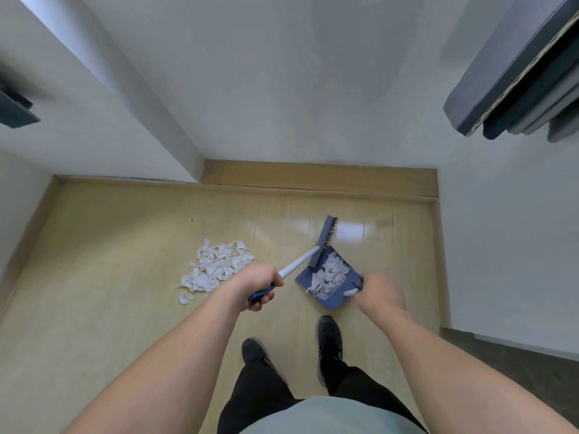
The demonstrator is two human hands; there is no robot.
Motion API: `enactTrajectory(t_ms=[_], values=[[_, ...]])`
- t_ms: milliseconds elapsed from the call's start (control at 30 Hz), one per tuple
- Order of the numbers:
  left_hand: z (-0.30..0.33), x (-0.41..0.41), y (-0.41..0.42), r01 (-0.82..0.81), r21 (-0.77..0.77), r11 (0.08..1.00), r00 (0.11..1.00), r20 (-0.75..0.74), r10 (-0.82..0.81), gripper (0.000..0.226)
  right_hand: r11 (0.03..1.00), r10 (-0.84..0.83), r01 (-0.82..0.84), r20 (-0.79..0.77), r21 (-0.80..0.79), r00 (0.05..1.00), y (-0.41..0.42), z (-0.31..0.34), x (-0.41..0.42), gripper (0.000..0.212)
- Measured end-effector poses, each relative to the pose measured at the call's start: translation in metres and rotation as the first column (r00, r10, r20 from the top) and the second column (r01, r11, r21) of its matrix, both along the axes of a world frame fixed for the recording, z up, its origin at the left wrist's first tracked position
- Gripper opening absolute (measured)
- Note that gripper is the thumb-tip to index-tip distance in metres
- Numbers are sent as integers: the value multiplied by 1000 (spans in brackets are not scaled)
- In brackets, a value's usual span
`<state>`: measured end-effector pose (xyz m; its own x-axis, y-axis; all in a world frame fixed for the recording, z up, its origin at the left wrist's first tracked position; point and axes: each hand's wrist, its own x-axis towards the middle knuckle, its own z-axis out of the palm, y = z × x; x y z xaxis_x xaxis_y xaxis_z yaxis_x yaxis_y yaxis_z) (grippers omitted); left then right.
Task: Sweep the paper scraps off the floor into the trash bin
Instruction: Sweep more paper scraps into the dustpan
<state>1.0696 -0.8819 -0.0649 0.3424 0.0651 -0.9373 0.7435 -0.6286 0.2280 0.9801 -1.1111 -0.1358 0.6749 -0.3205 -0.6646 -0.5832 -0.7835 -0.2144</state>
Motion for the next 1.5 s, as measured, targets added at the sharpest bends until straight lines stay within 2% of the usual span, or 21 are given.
enactTrajectory(t_ms=[67, 200, 267, 367, 467, 600, 767, 933, 1333, 1500], values=[[7, 1, 8, -8, -2, 1000, 999, 37, 8, 17, 999, -46, 46, 15, 21, 999, 8, 5, 2, 19], [17, 7, 40, -51, 11, 999, 994, 94, 50, 20, 989, -142, 140, 46, 42, 989, 27, 21, 7, 1], [19, 9, 63, -91, 14, 996, 989, 117, 88, 24, 971, -239, 235, 76, 53, 968, 42, 26, 12, 7], [19, 3, 99, -144, 1, 990, 979, 148, 142, 28, 929, -368, 357, 133, 94, 920, 71, 30, 18, 6], [23, 4, 134, -192, -3, 981, 967, 173, 189, 27, 914, -405, 391, 172, 109, 898, 106, 38, 22, 15], [27, 11, 184, -236, -23, 972, 952, 198, 235, 25, 909, -416, 400, 225, 114, 881, 158, 53, 27, 5], [32, 14, 239, -250, -28, 968, 952, 176, 251, 22, 881, -473, 450, 287, 146, 833, 222, 69, 28, 2], [45, -3, 267, -286, -34, 958, 945, 156, 288, 12, 895, -444, 406, 290, 183, 848, 268, 81, 30, 8], [47, -51, 328, -445, -39, 894, 879, 173, 445, 21, 956, -278, 228, 327, 184, 903, 328, 89, 21, 4], [48, -53, 378, -479, -44, 877, 854, 207, 477, 8, 984, -171, 138, 362, 116, 916, 384, 95, 24, 20]])
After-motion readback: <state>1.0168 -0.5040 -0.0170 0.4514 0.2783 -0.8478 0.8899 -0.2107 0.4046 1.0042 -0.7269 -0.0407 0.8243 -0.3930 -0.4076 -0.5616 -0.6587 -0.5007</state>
